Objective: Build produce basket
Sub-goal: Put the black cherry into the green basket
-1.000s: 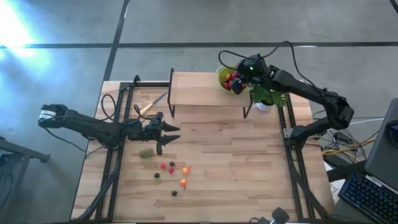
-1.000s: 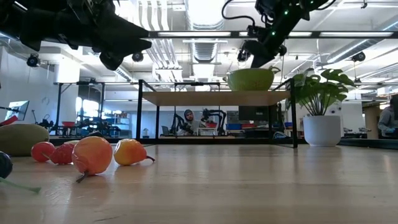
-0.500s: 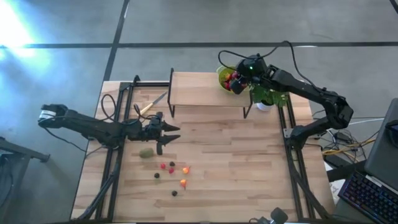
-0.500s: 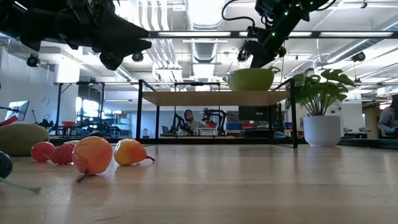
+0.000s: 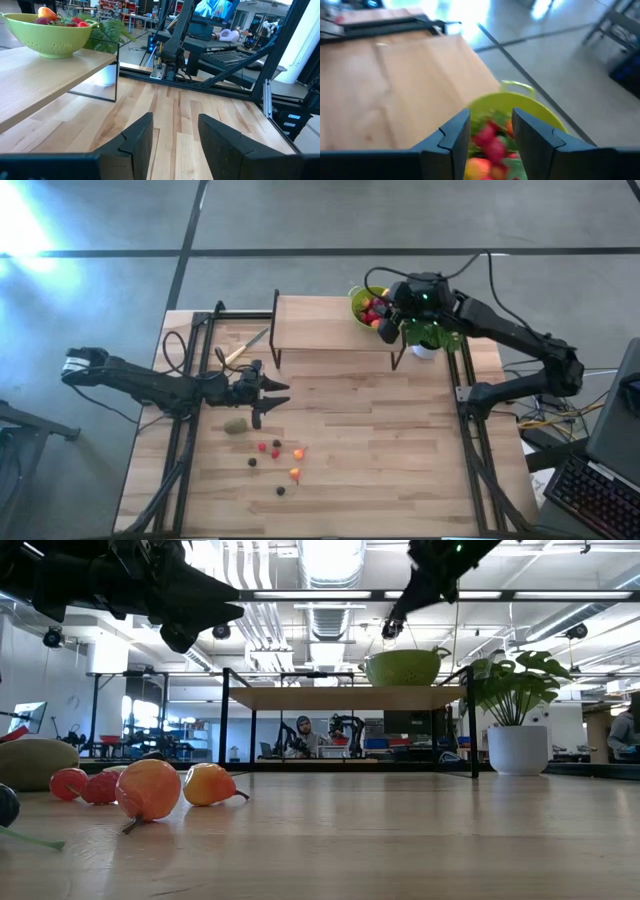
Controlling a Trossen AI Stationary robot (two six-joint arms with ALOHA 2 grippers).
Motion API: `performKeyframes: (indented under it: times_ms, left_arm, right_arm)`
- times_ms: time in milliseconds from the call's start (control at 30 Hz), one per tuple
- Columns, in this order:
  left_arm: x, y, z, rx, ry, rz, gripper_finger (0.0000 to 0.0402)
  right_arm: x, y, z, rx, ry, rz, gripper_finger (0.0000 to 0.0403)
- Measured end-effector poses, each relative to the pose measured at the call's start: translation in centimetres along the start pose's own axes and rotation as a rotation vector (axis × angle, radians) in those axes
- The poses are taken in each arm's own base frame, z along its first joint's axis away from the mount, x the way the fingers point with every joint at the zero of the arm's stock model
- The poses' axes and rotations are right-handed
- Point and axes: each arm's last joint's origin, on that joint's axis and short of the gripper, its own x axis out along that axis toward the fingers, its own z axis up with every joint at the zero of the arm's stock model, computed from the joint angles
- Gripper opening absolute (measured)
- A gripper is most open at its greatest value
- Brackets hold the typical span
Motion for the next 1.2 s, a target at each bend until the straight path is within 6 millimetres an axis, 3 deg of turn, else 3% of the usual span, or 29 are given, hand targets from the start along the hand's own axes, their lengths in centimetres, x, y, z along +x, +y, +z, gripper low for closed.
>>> performKeyframes:
  times_ms: [267,700,967,1200]
  left_arm:
    - [0.0,0.0,0.0,0.0,0.0,0.0,0.0163]
    - [0.0,0.0,0.0,-0.001,0.001,0.0,0.0163]
    - [0.0,-0.3,-0.5,-0.006,0.053,-0.073,0.0163]
    - [0.0,-2.8,-0.1,0.084,0.237,-0.118,0.0163]
  right_arm:
    - [-2.9,4.7,0.6,-0.067,-0.075,0.179,0.0136]
    - [-6.1,11.9,-0.6,-0.143,-0.037,0.46,0.0098]
    - [-7.1,15.4,-4.0,-0.161,0.064,0.493,0.0098]
    - [-7.1,17.0,-7.5,-0.18,0.121,0.395,0.0127]
